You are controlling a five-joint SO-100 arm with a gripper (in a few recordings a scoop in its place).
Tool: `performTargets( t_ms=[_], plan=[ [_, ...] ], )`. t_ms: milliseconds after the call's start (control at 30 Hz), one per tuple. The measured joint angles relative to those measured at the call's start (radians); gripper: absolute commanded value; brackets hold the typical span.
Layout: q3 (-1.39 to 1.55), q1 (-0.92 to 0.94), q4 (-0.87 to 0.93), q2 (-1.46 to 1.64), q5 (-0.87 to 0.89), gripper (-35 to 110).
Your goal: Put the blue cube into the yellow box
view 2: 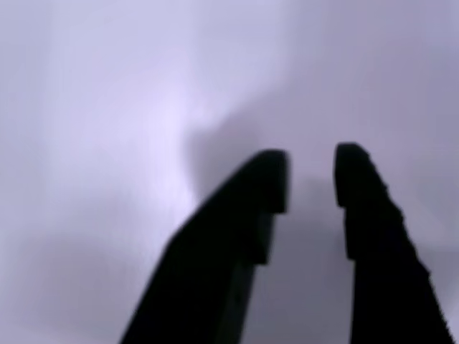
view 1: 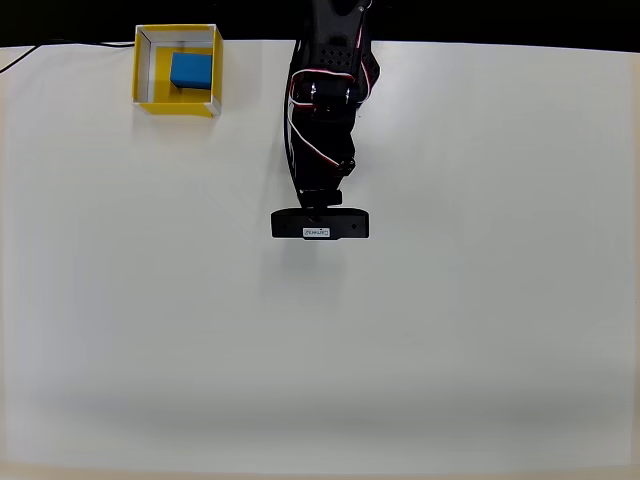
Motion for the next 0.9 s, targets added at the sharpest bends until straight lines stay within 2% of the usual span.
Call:
performTargets(
  t_ms=[200, 333, 433, 900],
  plan=[
    [0.000, 0.000, 0.104, 0.000, 0.120, 3],
    [0.000, 0.000, 0.114, 0.000, 0.316, 3],
    [0.000, -0.012, 0.114, 0.000, 0.382, 3],
    [0.000, -0.012, 0.114, 0.000, 0.400, 3]
  ],
)
